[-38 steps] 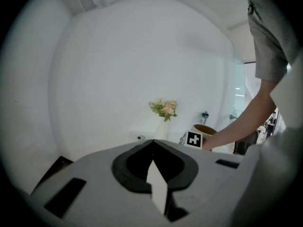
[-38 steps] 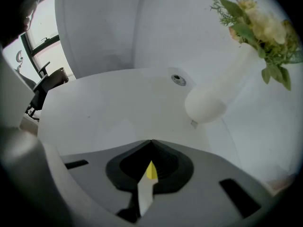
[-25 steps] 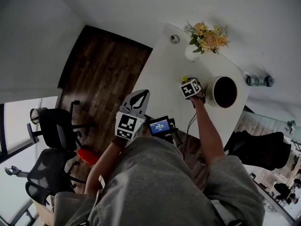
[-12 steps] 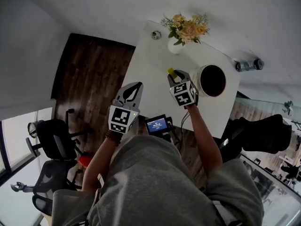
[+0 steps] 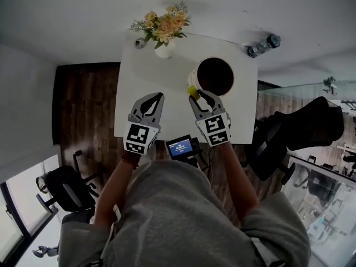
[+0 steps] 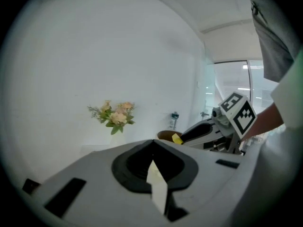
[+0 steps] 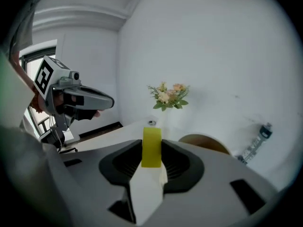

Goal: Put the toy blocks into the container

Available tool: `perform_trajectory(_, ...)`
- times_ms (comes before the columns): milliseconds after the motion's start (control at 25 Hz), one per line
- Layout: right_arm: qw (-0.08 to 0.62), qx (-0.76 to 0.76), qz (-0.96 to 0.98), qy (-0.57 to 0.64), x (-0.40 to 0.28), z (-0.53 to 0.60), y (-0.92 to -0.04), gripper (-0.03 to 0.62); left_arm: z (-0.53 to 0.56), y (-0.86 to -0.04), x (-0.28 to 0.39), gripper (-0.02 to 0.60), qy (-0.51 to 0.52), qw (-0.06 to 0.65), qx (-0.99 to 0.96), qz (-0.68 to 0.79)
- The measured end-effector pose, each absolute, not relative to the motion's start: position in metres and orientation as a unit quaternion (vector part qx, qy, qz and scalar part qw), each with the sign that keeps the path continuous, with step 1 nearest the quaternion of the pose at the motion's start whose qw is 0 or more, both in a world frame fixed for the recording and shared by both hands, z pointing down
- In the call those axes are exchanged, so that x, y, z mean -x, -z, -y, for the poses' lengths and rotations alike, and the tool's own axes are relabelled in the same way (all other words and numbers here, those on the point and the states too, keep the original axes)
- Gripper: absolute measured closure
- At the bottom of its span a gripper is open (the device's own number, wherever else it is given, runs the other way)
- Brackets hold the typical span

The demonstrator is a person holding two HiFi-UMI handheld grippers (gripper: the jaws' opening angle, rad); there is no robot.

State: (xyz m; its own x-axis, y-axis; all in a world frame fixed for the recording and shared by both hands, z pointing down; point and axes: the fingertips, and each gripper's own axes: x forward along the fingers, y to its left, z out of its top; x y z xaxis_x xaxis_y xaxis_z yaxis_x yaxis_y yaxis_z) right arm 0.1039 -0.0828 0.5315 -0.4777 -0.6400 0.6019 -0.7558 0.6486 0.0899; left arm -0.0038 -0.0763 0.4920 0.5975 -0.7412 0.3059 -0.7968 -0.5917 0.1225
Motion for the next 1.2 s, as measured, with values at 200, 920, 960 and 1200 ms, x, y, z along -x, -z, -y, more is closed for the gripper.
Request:
perform_trajectory(200,0.293,-0.440,0.843,-0.103,-0.155,0.062,-0.535,0.464,0.074,-0.493,-0.052,0.575,-0.105,0.113,-0.904,0.399)
perform_trajectory(920,0.324,-0.475,0.816,-0.051,-0.234,0.132,-0.505,0.464,0.078,-0.492,-0.070,0.575,-0.111,0.115,-0.901,0.404)
perform_trajectory(960,0.332,-0.475,0.813,-0.049,-0.237,0.141,-0.509,0.464,0.078,-0.492,-0.067,0.575,-0.111,0.115,-0.899,0.408)
perform_trajectory(1200,0.386,-0.460,0.799,-0.043,-0.242,0.171,-0.538,0.464,0.077,-0.495,-0.048,0.575,-0.114,0.119,-0.888,0.429)
